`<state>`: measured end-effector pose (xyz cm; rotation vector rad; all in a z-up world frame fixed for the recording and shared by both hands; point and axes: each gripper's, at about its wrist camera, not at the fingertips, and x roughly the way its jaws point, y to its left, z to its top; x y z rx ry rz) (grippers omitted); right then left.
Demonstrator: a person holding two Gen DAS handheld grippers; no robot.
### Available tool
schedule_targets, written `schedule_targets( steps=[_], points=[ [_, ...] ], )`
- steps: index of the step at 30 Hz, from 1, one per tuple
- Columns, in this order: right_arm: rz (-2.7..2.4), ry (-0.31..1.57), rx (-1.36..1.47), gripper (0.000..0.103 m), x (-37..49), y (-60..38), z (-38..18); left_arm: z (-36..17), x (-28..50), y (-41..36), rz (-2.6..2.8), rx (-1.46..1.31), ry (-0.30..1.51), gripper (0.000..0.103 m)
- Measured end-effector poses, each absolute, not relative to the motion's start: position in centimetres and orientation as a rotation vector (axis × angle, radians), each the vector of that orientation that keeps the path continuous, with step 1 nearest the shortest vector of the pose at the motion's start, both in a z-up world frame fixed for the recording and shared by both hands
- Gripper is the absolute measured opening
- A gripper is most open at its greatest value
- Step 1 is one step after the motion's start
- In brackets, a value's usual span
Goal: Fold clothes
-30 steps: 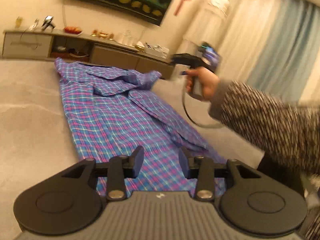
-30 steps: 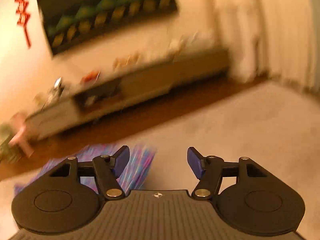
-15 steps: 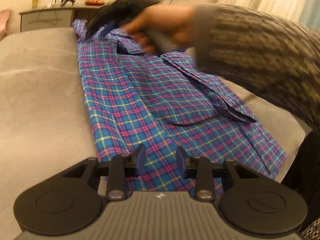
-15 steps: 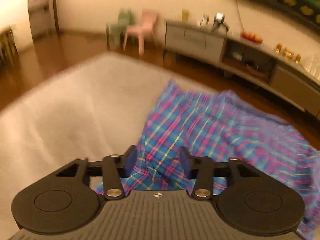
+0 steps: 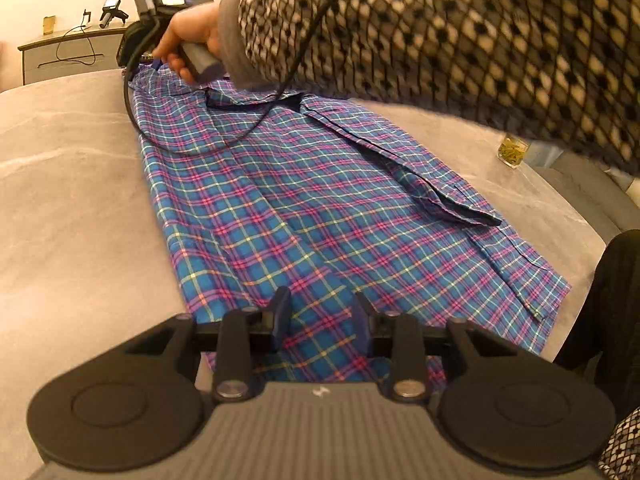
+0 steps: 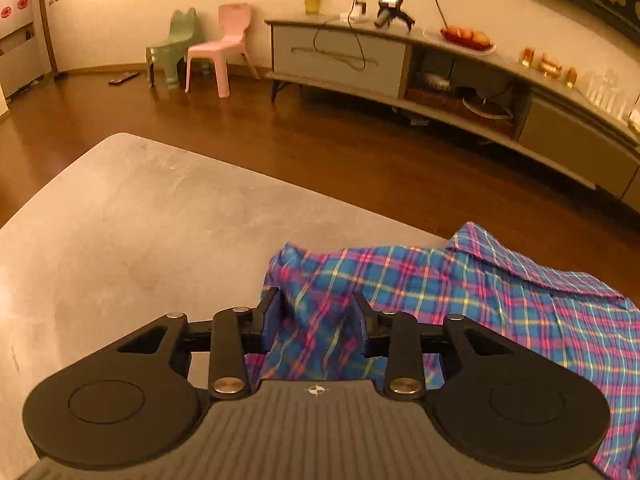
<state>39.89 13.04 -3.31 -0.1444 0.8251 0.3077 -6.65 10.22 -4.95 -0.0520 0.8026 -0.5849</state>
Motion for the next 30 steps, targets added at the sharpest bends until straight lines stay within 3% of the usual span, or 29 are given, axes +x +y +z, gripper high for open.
schedule_targets(
  steps=[2,3,7,10,14,20,21,22,23,24,26,30],
  points=[
    [0.301,0.829,-0.133,0.038,39.9,11.4,-1.5,-4.9,-6.5,10.5,-0.579,-0.071,0.81,0.032],
    [0.297,0.806,-0.102,0.043,39.4,10.0,-0.2,-4.8,-6.6,10.6,-0.571,-0.075,0.811,0.032],
    [0.196,0.649,0.044,0.088,33.1,-0.6,5.6,-3.9,-7.0,11.1,-0.537,-0.094,0.783,0.032],
    [-0.001,0.637,0.054,0.09,28.1,-9.5,6.6,-2.9,-7.1,11.6,-0.527,-0.141,0.743,0.032],
    [-0.194,0.655,0.289,0.092,22.7,-20.2,5.0,-2.5,-6.3,11.7,-0.51,-0.187,0.73,0.033],
    [-0.109,0.703,0.538,0.093,23.4,-24.2,0.2,-3.6,-4.6,12.0,-0.477,-0.251,0.761,0.033],
    [-0.098,0.702,0.549,0.09,24.0,-24.2,-0.3,-3.9,-4.5,12.2,-0.468,-0.265,0.763,0.033],
    [-0.095,0.699,0.549,0.072,24.3,-24.1,-0.7,-3.9,-4.3,12.7,-0.462,-0.291,0.752,0.033],
    [-0.084,0.695,0.537,0.051,24.5,-23.6,-0.6,-3.8,-4.1,13.2,-0.455,-0.319,0.74,0.032],
    [-0.064,0.688,0.514,0.015,24.9,-22.8,-0.2,-3.8,-3.9,13.8,-0.449,-0.347,0.728,0.032],
    [0.003,0.656,0.451,0.006,25.0,-20.7,1.1,-3.6,-3.5,15.0,-0.434,-0.419,0.692,0.032],
    [0.336,0.523,0.215,0.005,18.5,-12.6,6.2,-3.5,-2.4,17.6,-0.392,-0.607,0.624,0.033]
  ],
)
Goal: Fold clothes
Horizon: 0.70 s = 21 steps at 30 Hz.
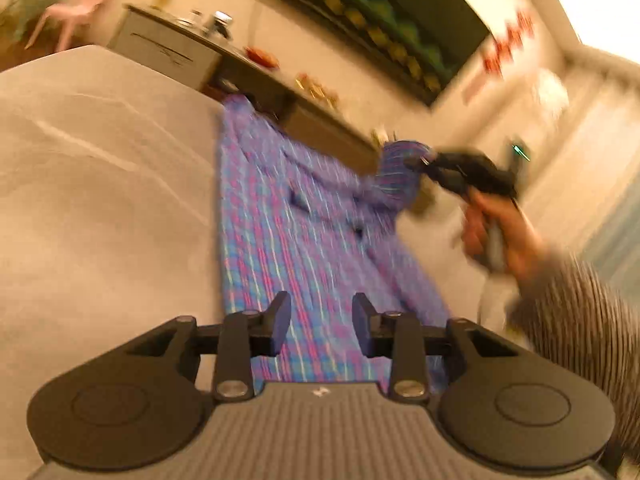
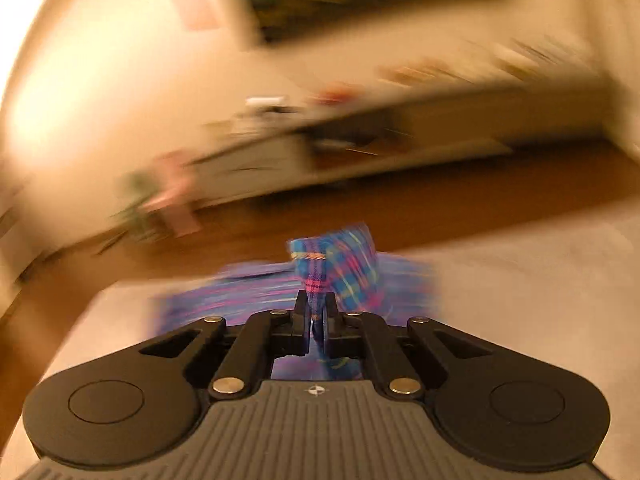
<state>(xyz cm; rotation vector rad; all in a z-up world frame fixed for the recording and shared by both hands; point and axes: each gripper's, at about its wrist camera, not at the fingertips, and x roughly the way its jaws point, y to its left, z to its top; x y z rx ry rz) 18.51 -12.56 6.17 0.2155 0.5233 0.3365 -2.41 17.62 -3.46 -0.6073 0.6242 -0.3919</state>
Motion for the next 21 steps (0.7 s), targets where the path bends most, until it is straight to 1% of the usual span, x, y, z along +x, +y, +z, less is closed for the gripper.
schedule_targets(
  steps=[1,2,4,6,9,11,13,15,19,21],
  points=[
    [0.424,0.503,0.148,0.005,16.1,-10.4,7.0,-3.5,-2.1,18.3,-0.381,-0.655,0.615,0.033],
    [0.505,0.491,0.084,0.005,13.5,-8.5,7.6,-3.7,-1.5,18.7,-0.393,-0.71,0.623,0.037],
    [0.608,0.472,-0.073,0.005,8.7,-5.2,7.6,-4.1,-0.3,19.5,-0.422,-0.821,0.641,0.048],
    [0.631,0.473,-0.224,0.005,5.5,-3.0,5.9,-4.5,0.9,19.7,-0.446,-0.916,0.662,0.069],
    [0.619,0.519,-0.284,0.005,3.9,-1.8,3.2,-5.0,2.5,19.0,-0.468,-0.99,0.674,0.083],
    [0.597,0.536,-0.263,0.005,3.6,-1.7,2.3,-5.3,3.7,18.3,-0.478,-1.011,0.683,0.086],
    [0.569,0.531,-0.206,0.005,3.6,-2.3,2.2,-5.9,4.9,17.3,-0.482,-1.046,0.702,0.088],
    [0.538,0.519,-0.131,0.005,4.2,-3.0,2.5,-6.6,6.0,16.3,-0.496,-1.094,0.723,0.093],
    [0.526,0.51,-0.045,0.005,4.3,-4.0,2.9,-7.3,8.1,14.2,-0.539,-1.196,0.726,0.094],
    [0.548,0.518,-0.039,0.005,4.3,-4.5,2.7,-7.3,9.2,13.0,-0.542,-1.212,0.708,0.093]
  ],
)
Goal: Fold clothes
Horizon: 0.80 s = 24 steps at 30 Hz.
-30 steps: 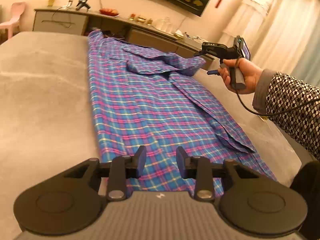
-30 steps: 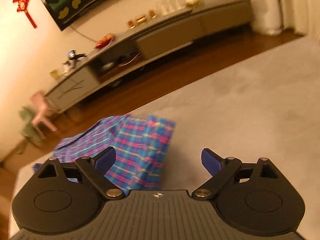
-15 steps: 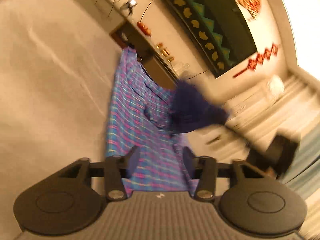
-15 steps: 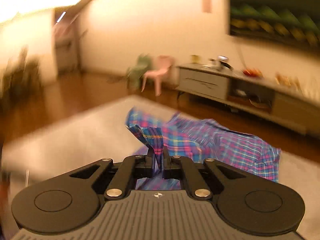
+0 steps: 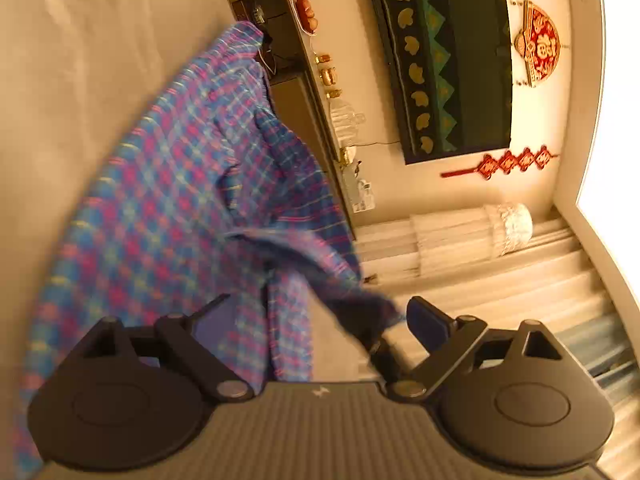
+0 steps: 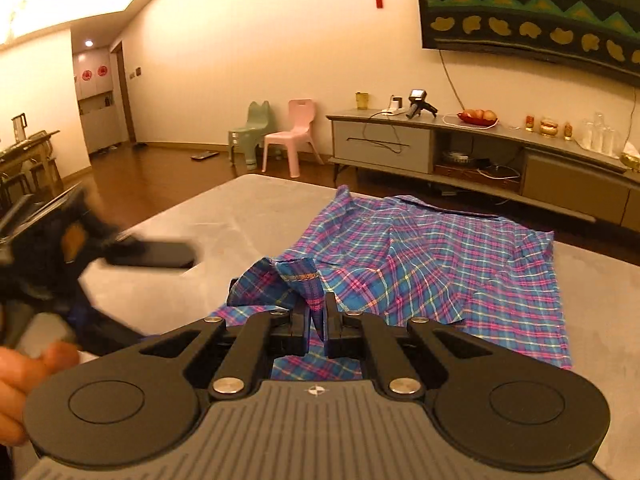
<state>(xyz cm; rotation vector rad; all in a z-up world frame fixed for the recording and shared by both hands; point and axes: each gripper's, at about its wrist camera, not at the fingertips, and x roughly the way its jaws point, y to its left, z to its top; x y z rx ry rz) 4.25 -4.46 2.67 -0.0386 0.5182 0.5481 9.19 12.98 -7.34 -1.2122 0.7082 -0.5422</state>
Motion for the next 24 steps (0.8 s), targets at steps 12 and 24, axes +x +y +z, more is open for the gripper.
schedule_targets(
  steps=[12,24],
  points=[
    [0.696,0.6,-0.16,0.02,1.8,-4.1,0.6,-1.6,-1.4,9.3,-0.275,-0.62,0.553,0.001],
    [0.679,0.756,-0.236,0.047,1.9,-4.4,1.2,-4.9,-3.4,7.0,-0.083,-0.523,0.727,0.002]
  ],
)
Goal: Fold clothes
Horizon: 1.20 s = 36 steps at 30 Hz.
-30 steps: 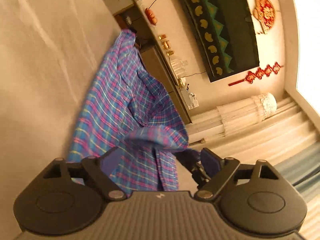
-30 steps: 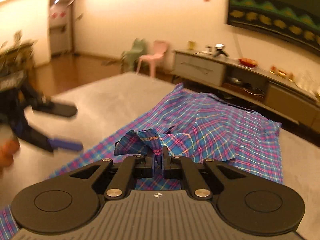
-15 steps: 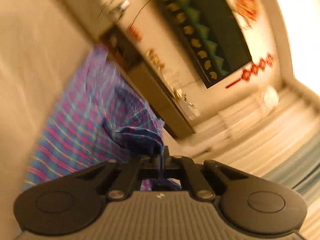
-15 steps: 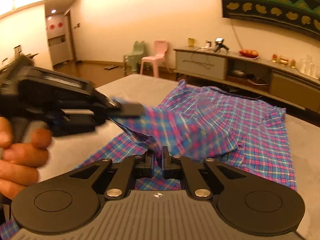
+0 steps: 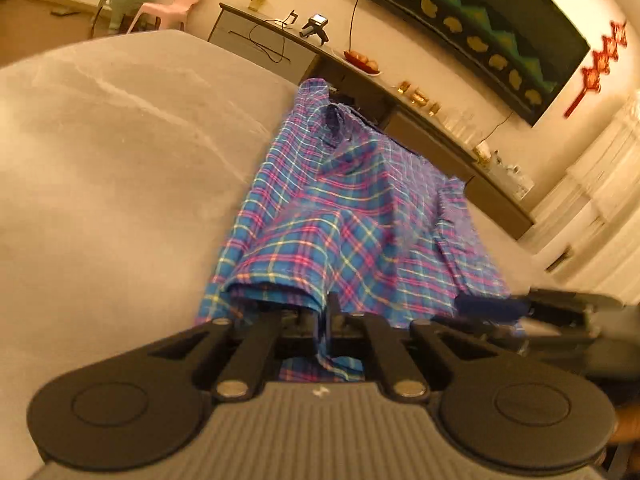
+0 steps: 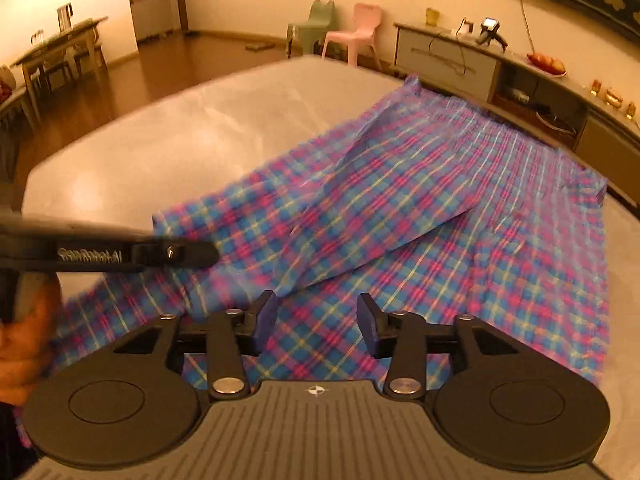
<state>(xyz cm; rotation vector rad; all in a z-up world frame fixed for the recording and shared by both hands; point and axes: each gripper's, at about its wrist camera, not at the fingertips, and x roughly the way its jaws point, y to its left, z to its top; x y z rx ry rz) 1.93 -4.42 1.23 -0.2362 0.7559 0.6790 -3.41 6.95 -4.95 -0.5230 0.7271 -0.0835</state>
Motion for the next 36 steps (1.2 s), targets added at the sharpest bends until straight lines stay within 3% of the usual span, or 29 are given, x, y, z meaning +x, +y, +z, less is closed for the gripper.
schedule_targets(
  steps=[6,18,24,27,28,29,30,36],
  points=[
    [0.557,0.66,-0.196,0.047,8.2,-2.6,3.7,-5.4,-3.3,6.5,-0.123,-0.537,0.738,0.006],
    [0.413,0.787,-0.249,0.042,26.6,5.9,-3.3,-5.9,-3.8,7.9,-0.155,-0.601,0.79,0.006],
    [0.363,0.78,-0.21,0.049,31.4,7.4,-3.9,-5.8,-4.4,7.8,-0.177,-0.58,0.805,0.006],
    [0.327,0.82,-0.226,0.068,32.7,7.7,-3.5,-5.7,-4.8,7.8,-0.189,-0.569,0.817,0.006],
    [0.316,0.837,-0.236,0.069,33.1,7.7,-3.3,-5.7,-5.0,7.8,-0.193,-0.566,0.821,0.006],
    [0.295,0.834,-0.246,0.066,33.0,7.6,-2.9,-5.7,-5.1,7.8,-0.197,-0.562,0.825,0.007],
    [0.265,0.81,-0.254,0.056,32.4,7.5,-2.2,-5.3,-5.3,7.8,-0.2,-0.552,0.809,0.009],
    [0.298,0.71,-0.108,0.054,24.4,4.2,0.5,-2.7,-7.3,7.9,-0.236,-0.489,0.696,0.019]
  ],
)
